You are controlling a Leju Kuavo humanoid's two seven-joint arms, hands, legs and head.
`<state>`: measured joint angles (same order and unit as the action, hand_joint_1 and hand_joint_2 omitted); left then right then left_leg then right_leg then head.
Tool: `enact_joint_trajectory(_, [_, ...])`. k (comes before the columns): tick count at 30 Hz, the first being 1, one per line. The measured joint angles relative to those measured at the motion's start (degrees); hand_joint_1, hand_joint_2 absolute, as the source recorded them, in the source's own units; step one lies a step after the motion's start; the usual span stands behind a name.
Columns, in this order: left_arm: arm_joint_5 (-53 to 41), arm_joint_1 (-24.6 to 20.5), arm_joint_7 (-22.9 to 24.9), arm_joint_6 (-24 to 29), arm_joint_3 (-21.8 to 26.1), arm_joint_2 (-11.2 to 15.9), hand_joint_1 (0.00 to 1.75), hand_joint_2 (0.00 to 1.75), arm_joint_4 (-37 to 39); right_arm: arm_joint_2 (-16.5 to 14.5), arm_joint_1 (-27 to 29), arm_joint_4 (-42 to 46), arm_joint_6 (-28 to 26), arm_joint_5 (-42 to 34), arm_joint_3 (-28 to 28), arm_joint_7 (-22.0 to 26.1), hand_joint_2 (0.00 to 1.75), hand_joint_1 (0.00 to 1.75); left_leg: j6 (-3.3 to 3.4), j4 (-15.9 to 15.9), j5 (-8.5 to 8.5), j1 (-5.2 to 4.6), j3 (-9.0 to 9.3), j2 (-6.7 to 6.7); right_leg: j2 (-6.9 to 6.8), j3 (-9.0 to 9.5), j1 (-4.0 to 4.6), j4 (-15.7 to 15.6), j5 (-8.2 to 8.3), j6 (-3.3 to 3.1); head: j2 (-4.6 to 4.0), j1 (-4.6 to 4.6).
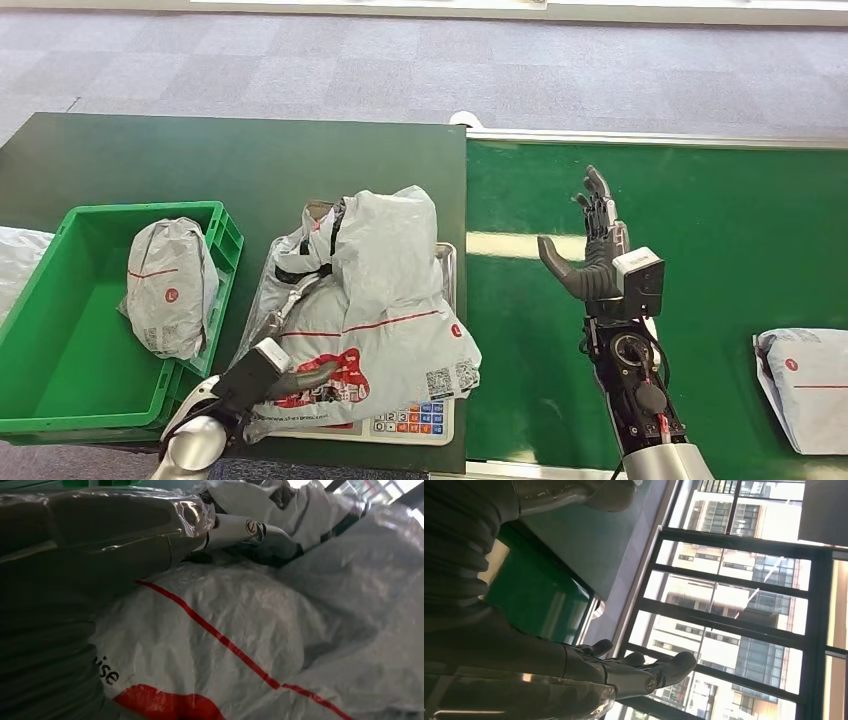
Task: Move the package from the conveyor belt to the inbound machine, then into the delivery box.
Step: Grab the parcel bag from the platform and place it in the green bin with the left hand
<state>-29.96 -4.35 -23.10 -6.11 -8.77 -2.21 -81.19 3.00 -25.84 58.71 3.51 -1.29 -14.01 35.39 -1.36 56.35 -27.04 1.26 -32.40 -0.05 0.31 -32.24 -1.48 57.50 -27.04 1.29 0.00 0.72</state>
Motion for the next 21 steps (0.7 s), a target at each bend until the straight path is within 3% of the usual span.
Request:
enact_joint_trajectory(7, [-7.6, -3.7, 2.5, -1.2, -3.3, 0.8, 0.0, 1.75, 5.7, 0.4, 0.1, -0.1, 1.8, -0.6, 0.0, -1.1, 1.75, 0.0, 0.03, 0.0, 0.03, 0.0, 0.08, -0.28, -0.26, 0.22, 0.0, 0.0, -0.02, 0.01, 0.0, -0.01])
enact_joint_trajectory(14, [-9.5, -6.5, 2.1, -1.1, -4.5, 1.4, 0.0, 1.75, 9.8, 0.4, -1.4, -5.4, 15.5, -9.7, -0.6, -10.2, 1.75, 0.0, 0.17, 0.0, 0.16, -0.07, 0.32, -0.64, -0.62, 0.66, -0.06, 0.0, -0.05, 0.06, 0.0, -0.02])
enact_joint_trajectory(19, [-8.8, -6.7, 1.8, -1.0, -4.5, 1.7, 0.0, 1.75, 10.4, 0.5, -3.3, -10.7, 18.9, -10.6, -2.7, -12.2, 1.75, 0.0, 0.17, 0.0, 0.26, -0.07, 0.46, -0.64, -0.61, 0.81, -0.06, 0.0, 0.04, 0.09, 0.0, -0.01])
enact_joint_trajectory(21, [-8.1, -6.7, 1.7, -1.0, -4.5, 1.9, 0.22, 1.75, 10.4, 0.5, -4.0, -11.8, 18.5, -10.3, -3.6, -12.5, 1.75, 0.0, 0.16, 0.0, 0.29, -0.07, 0.48, -0.63, -0.61, 0.8, -0.06, 0.0, 0.06, 0.09, 0.0, -0.01])
